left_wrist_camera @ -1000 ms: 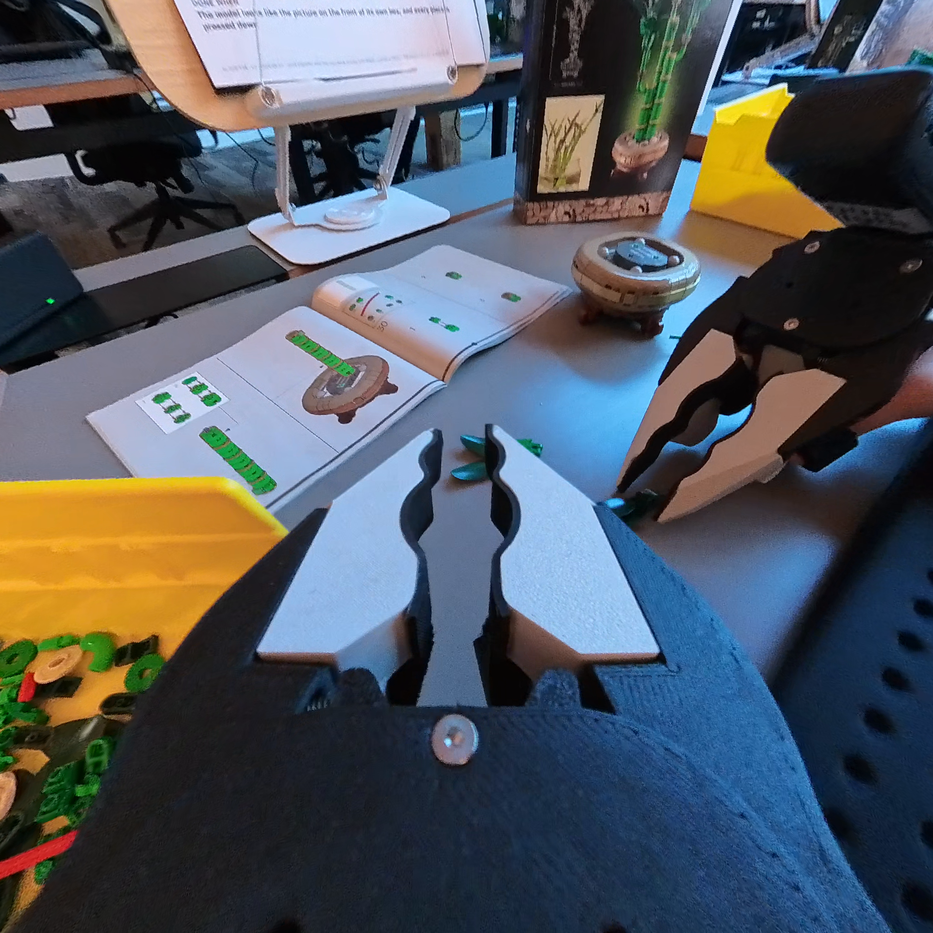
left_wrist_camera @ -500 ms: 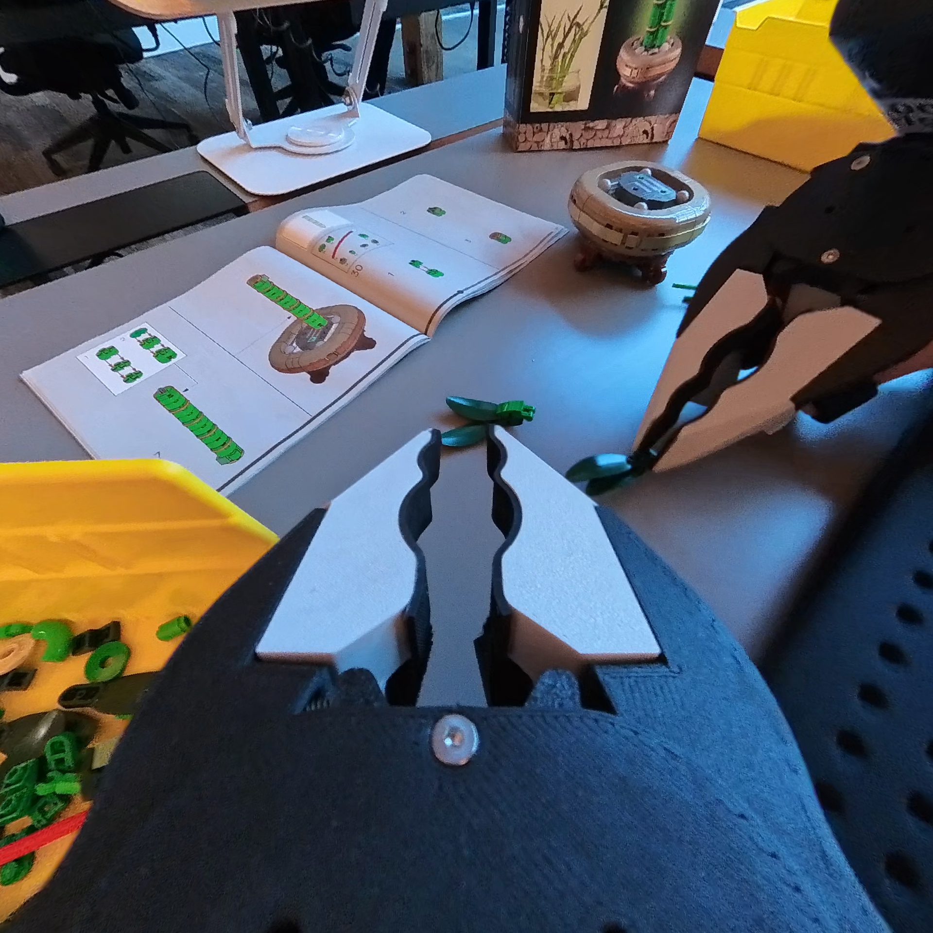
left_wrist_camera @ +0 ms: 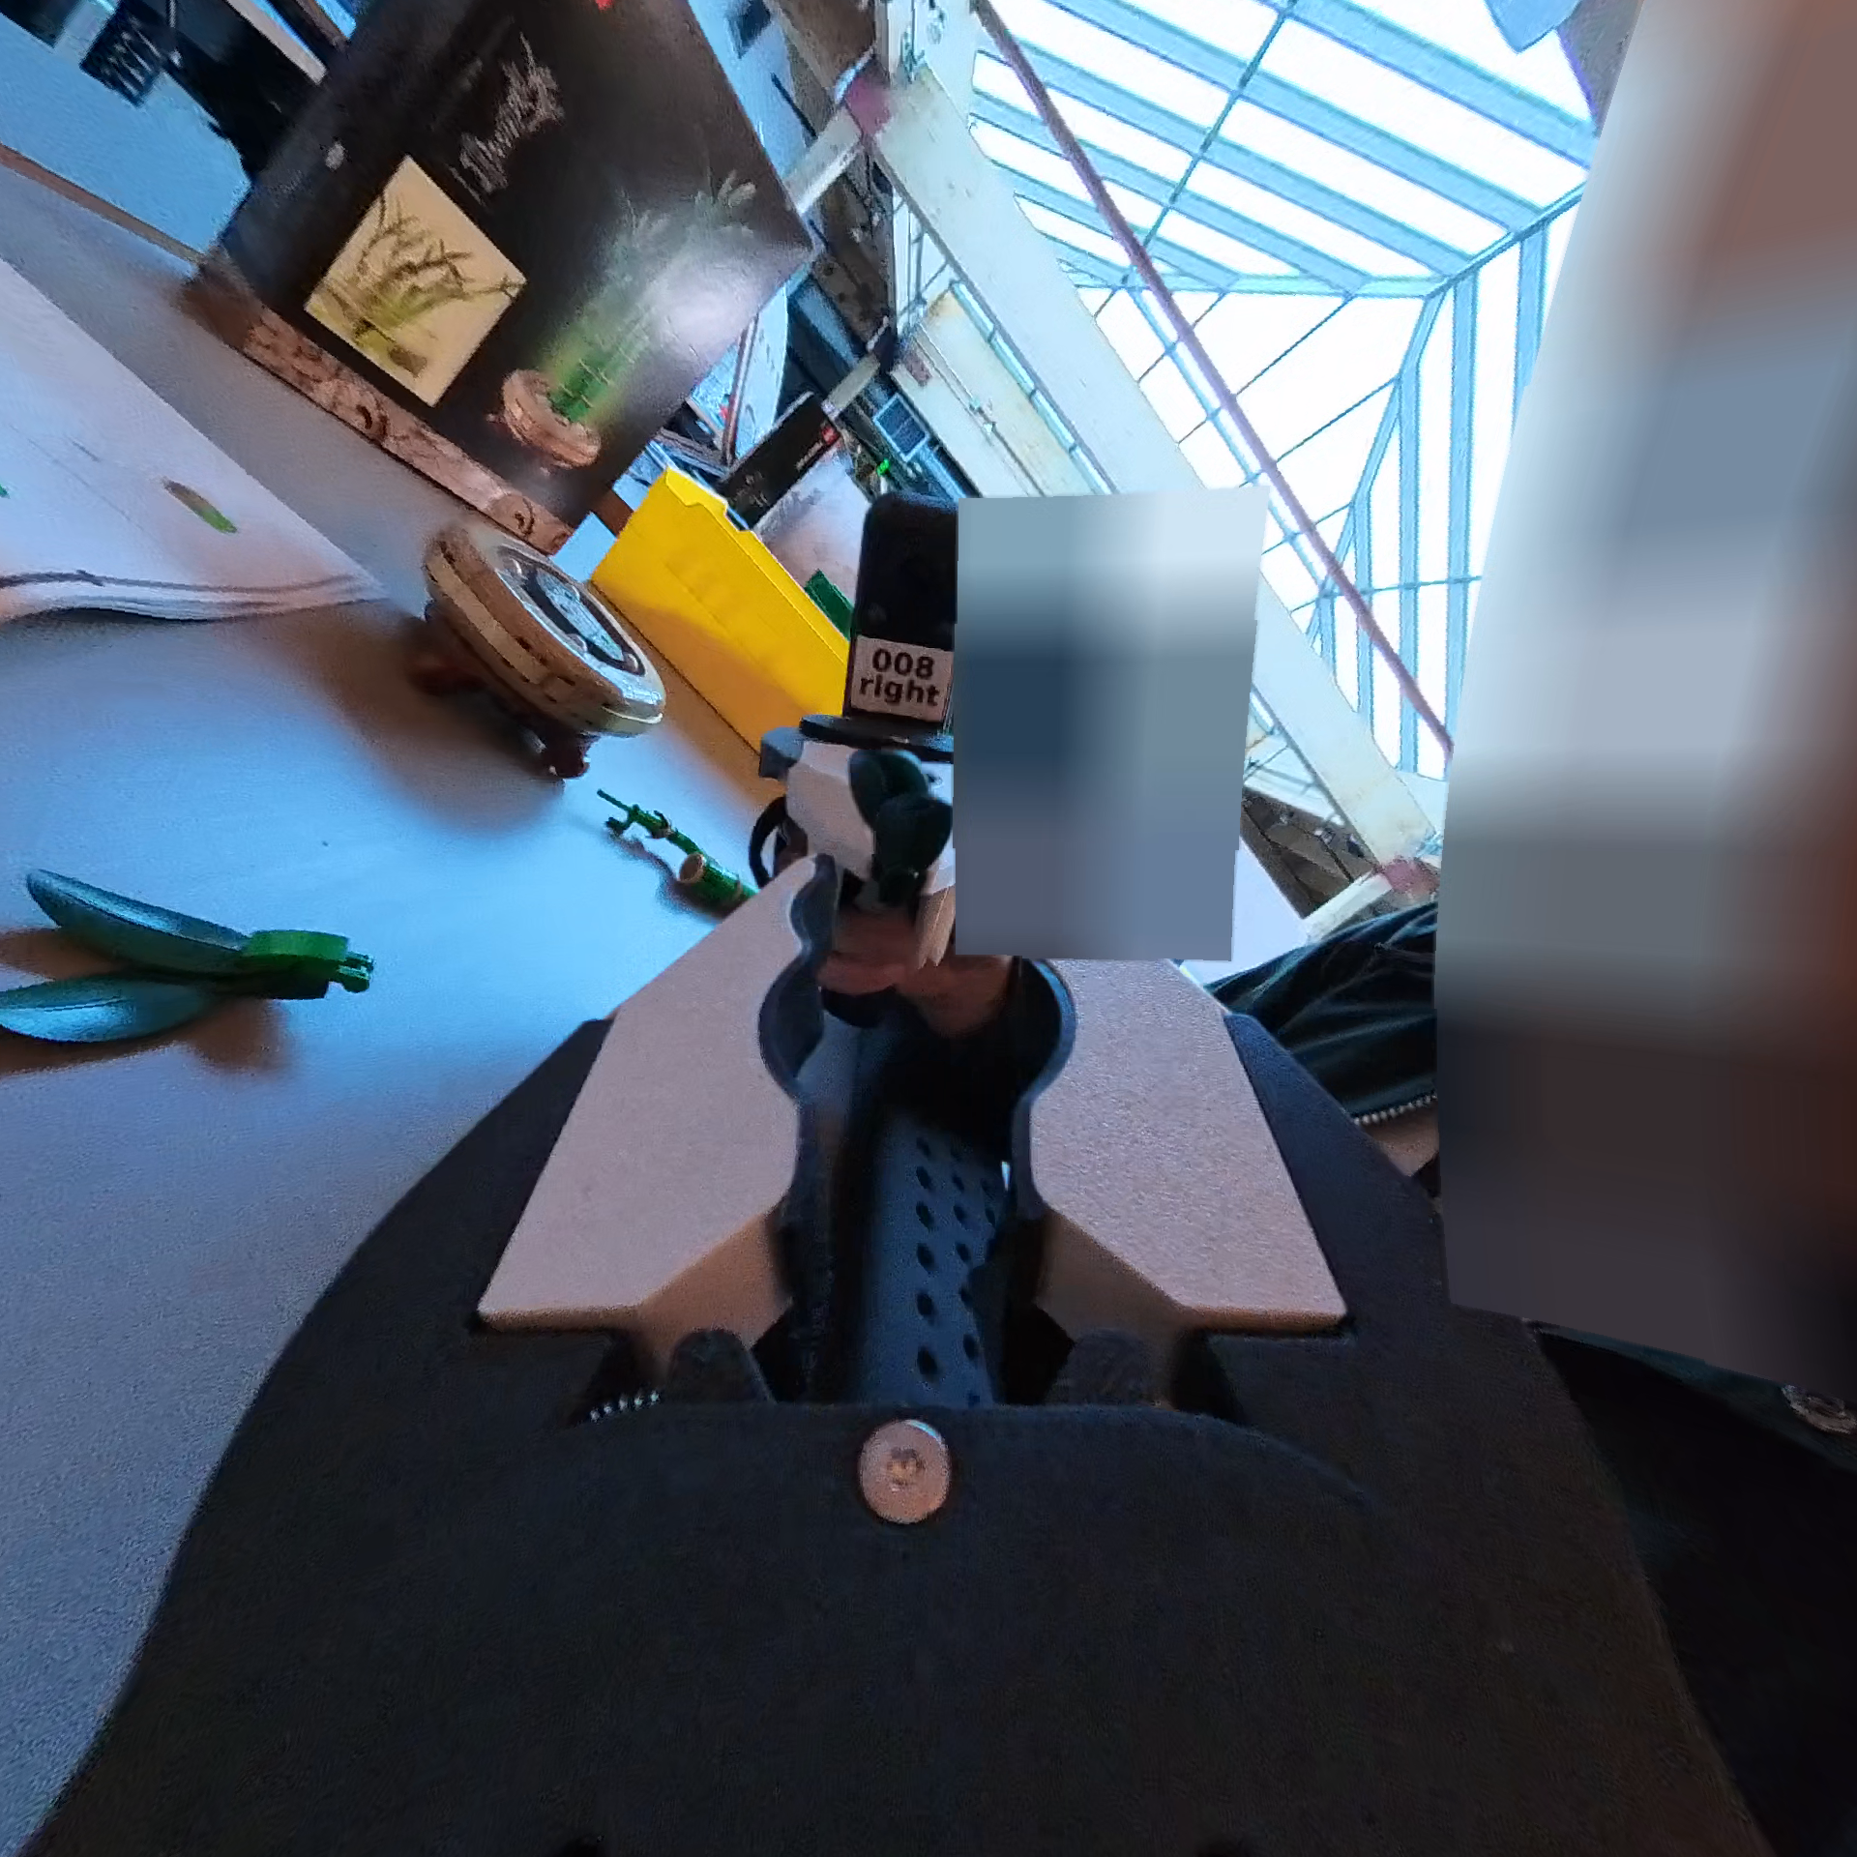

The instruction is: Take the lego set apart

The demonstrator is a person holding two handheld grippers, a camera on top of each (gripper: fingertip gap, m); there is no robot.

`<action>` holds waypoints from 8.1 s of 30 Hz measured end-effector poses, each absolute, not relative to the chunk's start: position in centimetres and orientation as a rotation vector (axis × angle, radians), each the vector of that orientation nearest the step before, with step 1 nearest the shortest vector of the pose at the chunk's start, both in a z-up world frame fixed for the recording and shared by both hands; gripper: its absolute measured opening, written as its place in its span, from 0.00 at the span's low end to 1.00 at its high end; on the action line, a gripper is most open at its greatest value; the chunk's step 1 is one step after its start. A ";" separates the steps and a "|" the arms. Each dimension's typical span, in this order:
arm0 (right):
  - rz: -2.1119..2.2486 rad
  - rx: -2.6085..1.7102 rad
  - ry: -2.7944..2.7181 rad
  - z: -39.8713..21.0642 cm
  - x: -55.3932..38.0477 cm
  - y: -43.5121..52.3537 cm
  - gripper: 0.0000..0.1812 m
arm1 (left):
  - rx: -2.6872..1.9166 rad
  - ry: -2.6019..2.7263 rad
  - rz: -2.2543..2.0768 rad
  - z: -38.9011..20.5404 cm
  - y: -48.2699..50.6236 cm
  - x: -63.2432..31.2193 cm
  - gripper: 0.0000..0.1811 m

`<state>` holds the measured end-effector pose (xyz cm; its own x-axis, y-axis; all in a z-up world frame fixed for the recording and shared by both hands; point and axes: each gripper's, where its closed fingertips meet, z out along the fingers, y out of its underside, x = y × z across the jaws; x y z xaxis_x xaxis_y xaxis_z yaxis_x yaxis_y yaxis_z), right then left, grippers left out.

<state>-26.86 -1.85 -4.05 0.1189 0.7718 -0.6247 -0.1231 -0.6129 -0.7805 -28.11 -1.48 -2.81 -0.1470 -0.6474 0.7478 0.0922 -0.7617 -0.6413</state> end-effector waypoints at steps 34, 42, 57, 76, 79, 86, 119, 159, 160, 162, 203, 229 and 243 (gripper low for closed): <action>1.615 -1.786 -0.669 -6.0 -27.5 -2.3 0.06 | -1.758 0.739 -1.849 -5.0 -2.1 -27.5 0.08; 1.647 -1.822 -0.652 -6.4 -27.5 -2.3 0.07 | -1.769 0.712 -1.852 -5.1 -1.9 -27.7 0.07; 1.639 -1.841 -0.671 -6.7 -27.7 -2.5 0.03 | -1.793 0.712 -1.836 -5.5 -1.8 -27.6 0.08; 1.706 -1.794 -0.605 -5.8 -27.5 -2.2 0.03 | -1.786 0.799 -1.813 -5.7 -2.8 -26.7 0.04; 1.705 -1.780 -0.610 -5.7 -27.6 -2.3 0.04 | -1.780 0.805 -1.798 -5.6 -2.7 -26.8 0.03; 1.734 -1.779 -0.597 -5.5 -27.6 -2.3 0.04 | -1.779 0.815 -1.817 -5.6 -3.0 -26.7 0.03; 1.777 -1.811 -0.687 -5.0 -26.4 -3.2 0.03 | -1.694 1.012 -1.527 -4.8 -3.7 -26.0 0.03; 1.796 -1.713 -0.580 -4.2 -27.6 -2.2 0.04 | -1.699 0.872 -1.685 -4.4 -3.0 -26.7 0.03; 1.793 -1.721 -0.596 -4.2 -27.5 -2.4 0.04 | -1.692 0.888 -1.671 -4.4 -3.1 -26.6 0.03; 1.827 -1.705 -0.612 -3.7 -27.3 -2.8 0.04 | -1.664 0.903 -1.689 -3.9 -3.5 -26.4 0.03; 1.793 -1.694 -0.643 -3.7 -26.8 -3.0 0.04 | -1.633 0.839 -1.626 -3.6 -2.6 -26.4 0.10; 1.789 -1.664 -0.554 -3.5 -26.9 -2.0 0.06 | -1.663 0.824 -1.745 -3.6 -3.0 -26.6 0.03; 1.834 -1.684 -0.541 -3.8 -27.4 -2.3 0.03 | -1.664 0.828 -1.722 -3.7 -2.9 -26.6 0.03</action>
